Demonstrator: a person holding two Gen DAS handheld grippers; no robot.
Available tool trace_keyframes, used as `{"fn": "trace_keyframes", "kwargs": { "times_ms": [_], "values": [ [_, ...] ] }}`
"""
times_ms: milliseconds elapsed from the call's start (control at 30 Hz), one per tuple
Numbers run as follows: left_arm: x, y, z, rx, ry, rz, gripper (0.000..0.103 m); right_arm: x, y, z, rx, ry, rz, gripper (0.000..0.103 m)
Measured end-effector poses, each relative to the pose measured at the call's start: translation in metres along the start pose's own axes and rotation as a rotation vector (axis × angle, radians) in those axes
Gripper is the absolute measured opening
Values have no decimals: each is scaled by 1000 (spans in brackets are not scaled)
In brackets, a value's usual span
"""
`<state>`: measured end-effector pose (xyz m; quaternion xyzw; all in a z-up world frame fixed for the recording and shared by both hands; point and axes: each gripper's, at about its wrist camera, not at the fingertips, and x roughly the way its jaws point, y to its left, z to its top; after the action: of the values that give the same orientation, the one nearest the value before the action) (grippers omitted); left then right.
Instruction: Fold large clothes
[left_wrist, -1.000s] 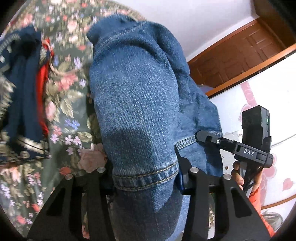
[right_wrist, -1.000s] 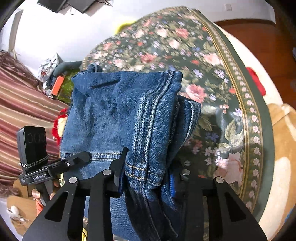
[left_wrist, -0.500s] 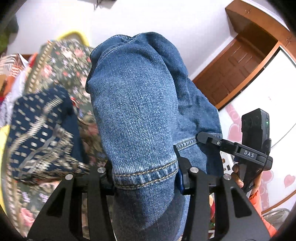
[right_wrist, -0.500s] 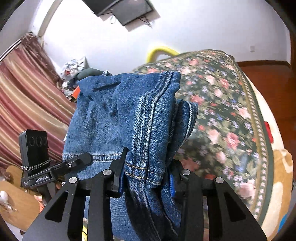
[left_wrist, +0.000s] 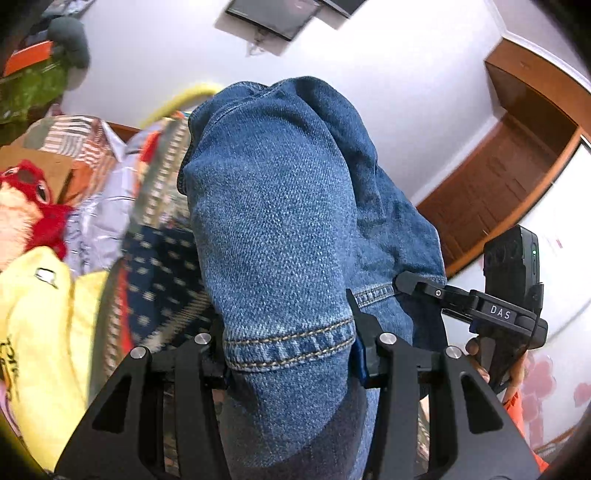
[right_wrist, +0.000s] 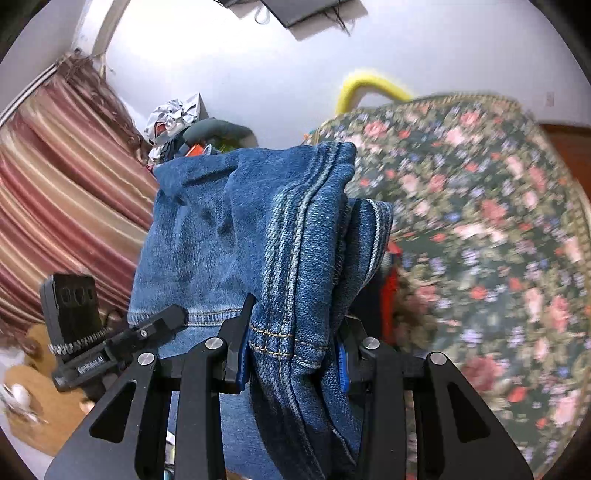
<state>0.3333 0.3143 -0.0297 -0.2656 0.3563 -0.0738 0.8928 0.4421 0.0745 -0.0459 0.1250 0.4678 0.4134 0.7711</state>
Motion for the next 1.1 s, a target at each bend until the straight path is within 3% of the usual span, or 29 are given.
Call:
{"fn": "trace_keyframes", "kwargs": {
  "times_ms": [133,467,600,700,900,1100],
  "values": [
    [10,29,7,0,-9,45,46,39,-2,8,13,33,4,32],
    [100,110,-5,-120,114,79,50,119,-51,1,139,159,-29,32],
    [110,126,-9,-137,126,61,56,131,-55,-2,71,178,-86,47],
    [106,128,-11,-149,143,82,60,126,-48,-6,46,182,-106,50],
    [85,99,-22,28,126,231,60,109,-31,-22,-48,159,-232,53],
    [60,84,-39,68,125,269,67,82,-35,-40,-35,139,-248,56]
  ]
}}
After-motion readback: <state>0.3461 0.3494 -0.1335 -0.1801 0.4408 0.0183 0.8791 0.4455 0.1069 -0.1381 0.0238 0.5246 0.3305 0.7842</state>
